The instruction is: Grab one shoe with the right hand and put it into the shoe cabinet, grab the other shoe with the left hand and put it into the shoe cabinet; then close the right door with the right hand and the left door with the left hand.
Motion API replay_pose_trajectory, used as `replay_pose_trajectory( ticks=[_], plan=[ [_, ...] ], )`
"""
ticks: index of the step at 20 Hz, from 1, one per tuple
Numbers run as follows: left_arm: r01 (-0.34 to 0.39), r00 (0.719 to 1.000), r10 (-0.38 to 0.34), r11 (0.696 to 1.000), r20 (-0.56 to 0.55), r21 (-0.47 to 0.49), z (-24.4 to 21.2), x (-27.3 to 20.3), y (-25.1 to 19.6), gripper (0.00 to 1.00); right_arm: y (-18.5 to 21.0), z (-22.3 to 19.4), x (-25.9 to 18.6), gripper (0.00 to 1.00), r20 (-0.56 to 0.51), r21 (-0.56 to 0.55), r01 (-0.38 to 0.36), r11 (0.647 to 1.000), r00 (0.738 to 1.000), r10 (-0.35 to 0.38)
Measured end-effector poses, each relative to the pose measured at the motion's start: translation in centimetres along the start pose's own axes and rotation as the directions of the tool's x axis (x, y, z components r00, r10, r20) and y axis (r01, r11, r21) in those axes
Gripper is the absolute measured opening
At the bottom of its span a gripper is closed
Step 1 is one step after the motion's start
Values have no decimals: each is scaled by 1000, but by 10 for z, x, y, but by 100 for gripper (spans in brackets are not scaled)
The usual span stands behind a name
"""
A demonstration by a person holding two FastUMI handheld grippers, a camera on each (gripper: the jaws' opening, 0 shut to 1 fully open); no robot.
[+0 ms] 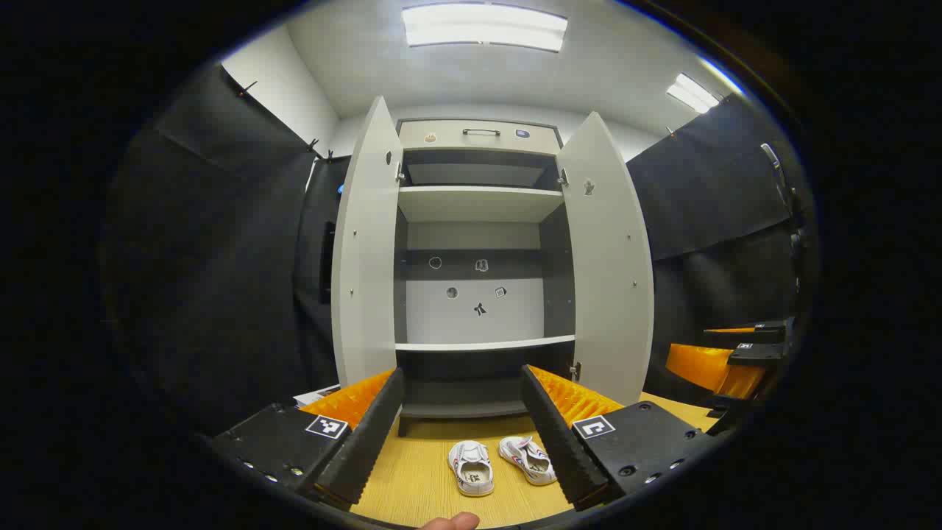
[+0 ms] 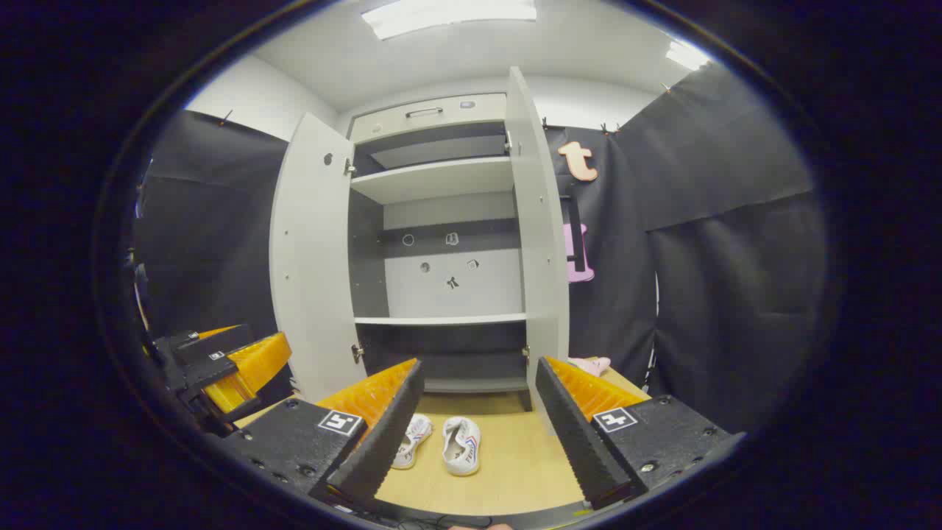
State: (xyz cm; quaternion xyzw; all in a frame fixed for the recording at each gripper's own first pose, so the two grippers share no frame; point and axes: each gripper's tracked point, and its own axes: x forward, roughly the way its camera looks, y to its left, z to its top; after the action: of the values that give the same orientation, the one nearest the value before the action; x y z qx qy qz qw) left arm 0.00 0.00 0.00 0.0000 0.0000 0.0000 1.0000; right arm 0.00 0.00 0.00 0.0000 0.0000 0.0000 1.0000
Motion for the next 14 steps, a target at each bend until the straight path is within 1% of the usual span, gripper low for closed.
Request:
replay_pose_trajectory(
  ticks=[2, 3, 5, 6, 7, 8, 10, 11, 14],
  plan=[
    [-9, 1000, 8, 1000, -17, -13, -5, 4, 4, 95, 2, 4, 2, 99, 7, -15, 3, 1000, 1000, -3],
    [-14, 1000, 14, 1000, -23, -20, -6, 6, 7, 95, 3, 5, 3, 94, 6, -18, 0, 1000, 1000, 1],
    [-30, 999, 29, 999, -34, -31, -11, 7, 13, 95, 5, 3, 4, 94, -4, -11, -6, 1000, 1000, 6],
    [-34, 999, 33, 999, -40, -39, -13, 9, 15, 95, 5, 4, 5, 99, -8, -8, -7, 1000, 1000, 7],
    [-40, 998, 38, 998, -44, -48, -15, 8, 16, 95, 4, 4, 4, 99, -10, -8, -2, 1000, 1000, 2],
    [-40, 998, 37, 998, -43, -56, -16, 8, 17, 95, 2, 5, 3, 94, -8, -12, 3, 1000, 1000, -3],
    [-40, 999, 38, 998, -38, -58, -15, 8, 19, 95, -2, 6, 3, 94, 0, -27, 21, 999, 1000, -21],
    [-42, 998, 40, 998, -37, -53, -16, 9, 21, 95, -2, 6, 2, 99, -1, -33, 24, 999, 1000, -24],
    [-43, 999, 42, 998, -32, -47, -14, 10, 22, 95, -1, 5, -1, 99, -2, -34, 26, 999, 1000, -26]
  ],
)
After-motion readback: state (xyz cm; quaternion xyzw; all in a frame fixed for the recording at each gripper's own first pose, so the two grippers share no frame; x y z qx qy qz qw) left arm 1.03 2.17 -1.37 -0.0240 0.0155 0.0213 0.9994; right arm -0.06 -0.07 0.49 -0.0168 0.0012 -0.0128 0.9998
